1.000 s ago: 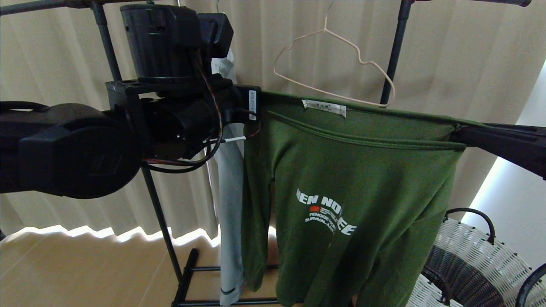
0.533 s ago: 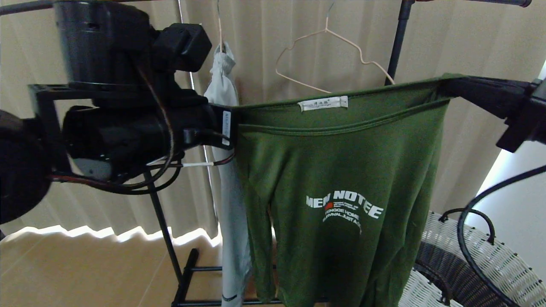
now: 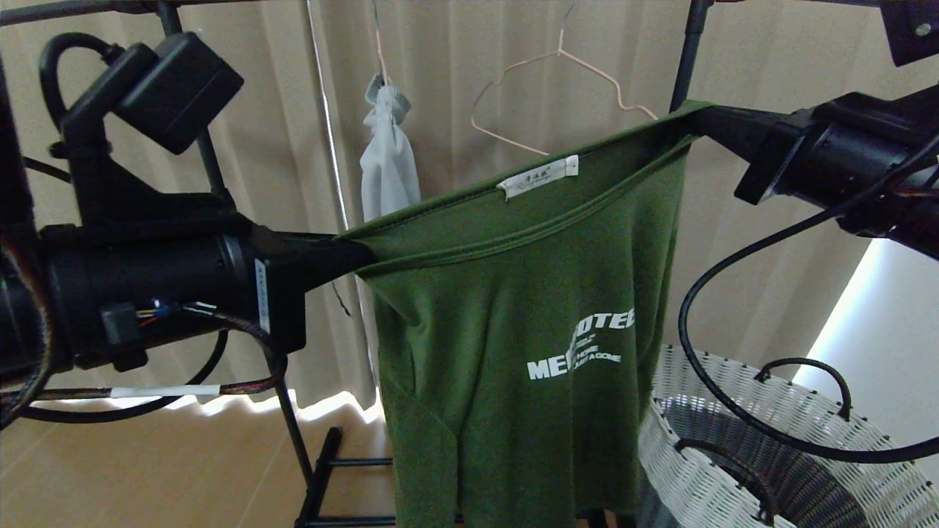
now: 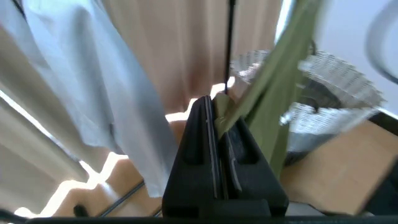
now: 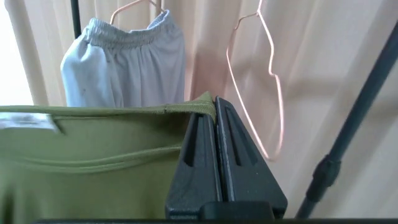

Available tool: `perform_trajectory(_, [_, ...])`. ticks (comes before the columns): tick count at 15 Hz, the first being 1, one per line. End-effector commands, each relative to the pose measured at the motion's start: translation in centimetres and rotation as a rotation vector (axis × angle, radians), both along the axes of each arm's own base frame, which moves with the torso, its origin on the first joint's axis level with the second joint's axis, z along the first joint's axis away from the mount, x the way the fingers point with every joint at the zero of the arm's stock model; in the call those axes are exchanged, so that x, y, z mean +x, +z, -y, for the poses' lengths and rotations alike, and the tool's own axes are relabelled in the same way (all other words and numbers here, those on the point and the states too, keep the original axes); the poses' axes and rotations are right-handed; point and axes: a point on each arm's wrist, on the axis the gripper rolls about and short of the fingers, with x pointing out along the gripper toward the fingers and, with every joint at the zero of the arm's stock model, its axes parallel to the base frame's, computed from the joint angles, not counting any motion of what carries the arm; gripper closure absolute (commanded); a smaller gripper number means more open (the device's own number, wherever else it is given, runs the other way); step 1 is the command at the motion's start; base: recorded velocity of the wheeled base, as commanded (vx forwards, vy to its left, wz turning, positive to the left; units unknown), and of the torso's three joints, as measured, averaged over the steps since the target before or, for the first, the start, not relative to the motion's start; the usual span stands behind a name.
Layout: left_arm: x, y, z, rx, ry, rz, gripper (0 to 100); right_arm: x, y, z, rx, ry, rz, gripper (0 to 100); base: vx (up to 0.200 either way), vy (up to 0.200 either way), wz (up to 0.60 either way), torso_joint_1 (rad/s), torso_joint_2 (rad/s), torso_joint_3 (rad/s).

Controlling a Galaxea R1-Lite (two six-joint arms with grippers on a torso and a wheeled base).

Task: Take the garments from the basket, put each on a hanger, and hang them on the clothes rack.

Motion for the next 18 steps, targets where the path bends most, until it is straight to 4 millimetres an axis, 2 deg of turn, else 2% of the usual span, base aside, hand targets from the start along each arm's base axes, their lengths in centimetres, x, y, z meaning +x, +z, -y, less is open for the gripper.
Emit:
perform_trajectory(1, [-1.0, -0.6, -0.4, 0.003, -0.015, -0.006, 100, 0.7, -0.4, -0.3, -0.006, 0.002, -0.015, 100, 0.000, 0.000, 0.00, 0.000, 0.00, 0.000])
perform_trajectory(5, [-1.0, -0.9, -0.3, 0.011, -0.015, -0.014, 100, 0.3, -0.3, -0.1, -0.005, -0.015, -0.012, 100, 0.000, 0.000, 0.00, 0.000, 0.00, 0.000])
perform_trajectory(8, [-0.5, -0.3, -0.4, 0.003, 0.024, 0.006, 100, -0.6, 0.3, 0.4, 0.002, -0.049, -0.003, 100, 0.000, 0.000, 0.00, 0.000, 0.00, 0.000])
perform_trajectory(10, [0.4, -0.5, 0.1, 0.004, 0.047, 0.021, 100, -1.5, 0.6, 1.0, -0.002, -0.066, -0.011, 100, 0.000, 0.000, 0.00, 0.000, 0.00, 0.000])
perform_trajectory(11, [1.6, -0.7, 0.9, -0.012, 0.085, 0.053, 100, -2.8, 1.0, 1.9, -0.011, -0.084, -0.030, 100, 0.000, 0.000, 0.00, 0.000, 0.00, 0.000])
perform_trajectory(12, [1.7, -0.7, 1.0, -0.015, 0.089, 0.057, 100, -3.0, 1.0, 1.9, -0.011, -0.084, -0.030, 100, 0.000, 0.000, 0.00, 0.000, 0.00, 0.000])
perform_trajectory(13, [3.7, -0.2, 2.1, -0.034, 0.165, 0.117, 100, -4.7, 1.0, 2.6, -0.017, -0.086, -0.041, 100, 0.000, 0.000, 0.00, 0.000, 0.00, 0.000])
perform_trajectory(15, [5.8, 1.1, 3.1, -0.084, 0.252, 0.184, 100, -6.7, 0.1, 3.3, -0.034, -0.083, -0.084, 100, 0.000, 0.000, 0.00, 0.000, 0.00, 0.000])
perform_trajectory(17, [6.1, 1.4, 3.4, -0.102, 0.278, 0.209, 100, -7.5, -0.6, 3.4, -0.044, -0.064, -0.100, 100, 0.000, 0.000, 0.00, 0.000, 0.00, 0.000])
perform_trajectory(18, [5.7, 0.8, 3.6, -0.090, 0.264, 0.195, 100, -7.6, -0.6, 3.3, -0.039, -0.057, -0.092, 100, 0.000, 0.000, 0.00, 0.000, 0.00, 0.000])
